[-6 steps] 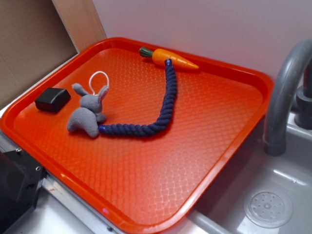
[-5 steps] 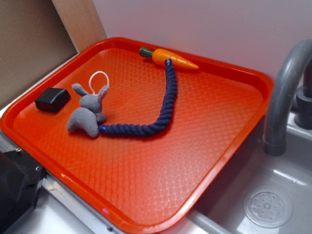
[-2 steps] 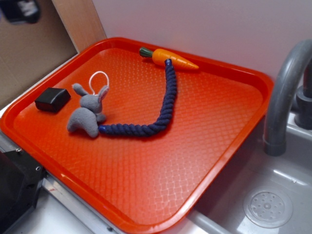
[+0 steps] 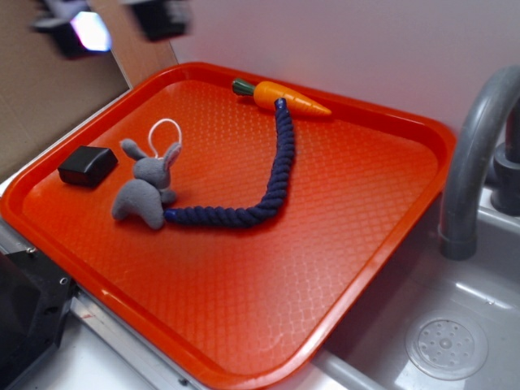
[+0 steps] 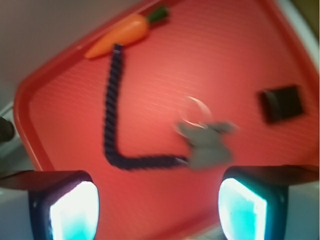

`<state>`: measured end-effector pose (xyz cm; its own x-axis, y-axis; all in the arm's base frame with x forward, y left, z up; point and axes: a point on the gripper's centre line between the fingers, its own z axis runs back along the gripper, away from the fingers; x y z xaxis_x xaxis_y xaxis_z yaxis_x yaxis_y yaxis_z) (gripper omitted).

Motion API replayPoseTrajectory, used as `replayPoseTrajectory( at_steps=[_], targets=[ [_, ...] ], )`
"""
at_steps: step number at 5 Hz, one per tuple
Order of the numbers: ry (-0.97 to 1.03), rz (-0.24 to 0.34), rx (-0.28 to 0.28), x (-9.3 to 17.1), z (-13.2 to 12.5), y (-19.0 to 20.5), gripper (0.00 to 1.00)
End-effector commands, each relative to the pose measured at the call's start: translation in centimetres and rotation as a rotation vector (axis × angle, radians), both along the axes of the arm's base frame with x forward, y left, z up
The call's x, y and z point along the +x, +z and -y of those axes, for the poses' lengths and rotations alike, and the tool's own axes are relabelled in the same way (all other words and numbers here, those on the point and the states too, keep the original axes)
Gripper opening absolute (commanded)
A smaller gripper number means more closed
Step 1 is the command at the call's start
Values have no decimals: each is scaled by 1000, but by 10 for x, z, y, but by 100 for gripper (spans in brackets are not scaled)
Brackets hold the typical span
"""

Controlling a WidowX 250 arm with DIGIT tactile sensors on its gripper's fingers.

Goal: Grab the blue rope.

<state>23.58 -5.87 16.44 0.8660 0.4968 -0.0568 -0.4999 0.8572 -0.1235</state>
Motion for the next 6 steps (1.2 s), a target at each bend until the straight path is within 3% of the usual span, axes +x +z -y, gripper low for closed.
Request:
replayPoseTrajectory(
  at_steps=[1,3,5,6],
  targets=[
    [31,74,93,45,28,-29,100],
    [18,63,186,57,38,-84,100],
    [-21,35,146,57,35,-129,100],
    [-89,20,89,55,36,-143,100]
  ],
)
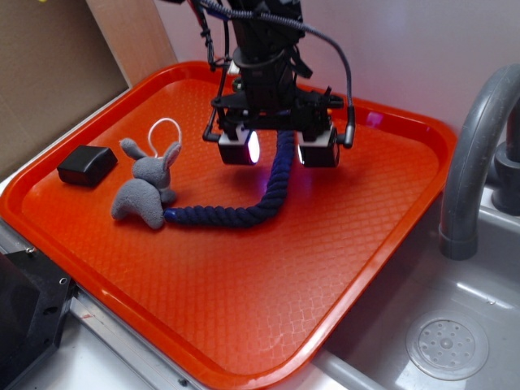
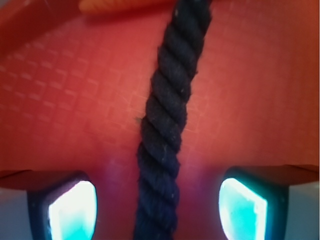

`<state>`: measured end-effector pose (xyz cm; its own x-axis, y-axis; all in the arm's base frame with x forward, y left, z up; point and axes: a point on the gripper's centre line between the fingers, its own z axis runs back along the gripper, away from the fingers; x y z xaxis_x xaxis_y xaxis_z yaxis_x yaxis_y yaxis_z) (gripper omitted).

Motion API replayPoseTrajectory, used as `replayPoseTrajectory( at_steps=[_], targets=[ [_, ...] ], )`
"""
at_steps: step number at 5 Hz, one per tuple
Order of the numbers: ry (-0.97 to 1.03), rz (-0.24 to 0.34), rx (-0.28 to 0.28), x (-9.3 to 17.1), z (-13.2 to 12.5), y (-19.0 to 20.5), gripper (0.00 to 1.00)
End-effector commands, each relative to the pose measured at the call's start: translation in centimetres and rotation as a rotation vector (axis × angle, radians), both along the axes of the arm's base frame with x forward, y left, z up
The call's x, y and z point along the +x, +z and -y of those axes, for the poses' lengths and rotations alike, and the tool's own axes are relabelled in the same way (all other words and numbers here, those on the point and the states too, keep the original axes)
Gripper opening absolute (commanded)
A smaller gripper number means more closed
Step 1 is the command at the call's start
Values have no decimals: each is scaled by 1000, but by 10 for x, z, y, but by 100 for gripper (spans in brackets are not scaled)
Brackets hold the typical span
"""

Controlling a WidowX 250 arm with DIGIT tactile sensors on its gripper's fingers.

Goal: Grab the blue rope.

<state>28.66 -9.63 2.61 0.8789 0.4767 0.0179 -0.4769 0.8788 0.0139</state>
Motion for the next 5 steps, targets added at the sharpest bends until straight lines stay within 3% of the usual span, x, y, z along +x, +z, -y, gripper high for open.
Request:
replayPoseTrajectory(
  at_steps=[1,2,3,4,5],
  targets=[
    [-114,28,-73,2,2,-9,8],
    [-119,33,-65,1,-1,-12,0],
    [-113,44,-57,-1,-3,-5,0],
    [-123,67,-41,-2,-3,15,0],
    [-88,63,-29,-7,-5,63,0]
  ],
)
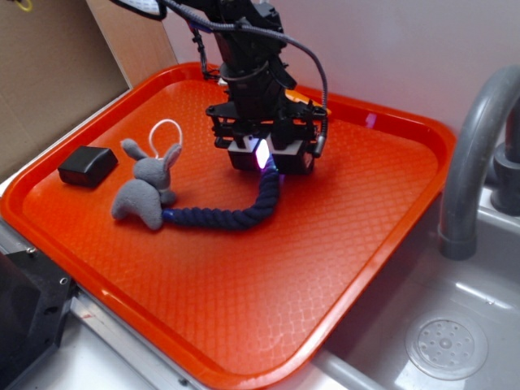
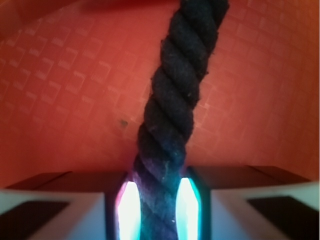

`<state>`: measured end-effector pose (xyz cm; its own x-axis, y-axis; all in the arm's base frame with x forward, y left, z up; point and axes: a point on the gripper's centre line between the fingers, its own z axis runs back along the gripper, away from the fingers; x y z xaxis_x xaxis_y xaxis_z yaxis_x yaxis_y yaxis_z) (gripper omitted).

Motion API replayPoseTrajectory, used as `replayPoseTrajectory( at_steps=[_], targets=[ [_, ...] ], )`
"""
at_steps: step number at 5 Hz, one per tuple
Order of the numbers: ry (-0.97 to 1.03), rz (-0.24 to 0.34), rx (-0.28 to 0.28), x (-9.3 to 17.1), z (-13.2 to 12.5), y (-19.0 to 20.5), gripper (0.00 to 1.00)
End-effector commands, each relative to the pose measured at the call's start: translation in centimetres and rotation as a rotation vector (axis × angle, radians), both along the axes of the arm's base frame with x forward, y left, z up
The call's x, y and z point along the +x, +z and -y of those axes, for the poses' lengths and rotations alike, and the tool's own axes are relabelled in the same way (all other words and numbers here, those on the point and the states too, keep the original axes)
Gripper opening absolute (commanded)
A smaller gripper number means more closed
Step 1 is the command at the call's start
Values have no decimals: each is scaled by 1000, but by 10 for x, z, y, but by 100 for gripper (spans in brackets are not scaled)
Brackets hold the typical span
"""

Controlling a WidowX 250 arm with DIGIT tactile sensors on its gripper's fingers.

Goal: Grab the blue rope.

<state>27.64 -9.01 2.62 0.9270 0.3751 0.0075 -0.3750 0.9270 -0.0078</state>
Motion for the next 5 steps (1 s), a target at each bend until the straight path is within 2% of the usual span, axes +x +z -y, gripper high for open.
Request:
replayPoseTrajectory(
  at_steps=[1,2,3,4,5],
  targets=[
    [51,16,-19,-4,-4,107,0],
    [28,-26,-58,-16,-6,144,0],
    [7,4,-119,-34,-14,182,0],
    [0,90,-166,-47,-19,206,0],
    [-86,93,-181,-50,-11,211,0]
  ],
)
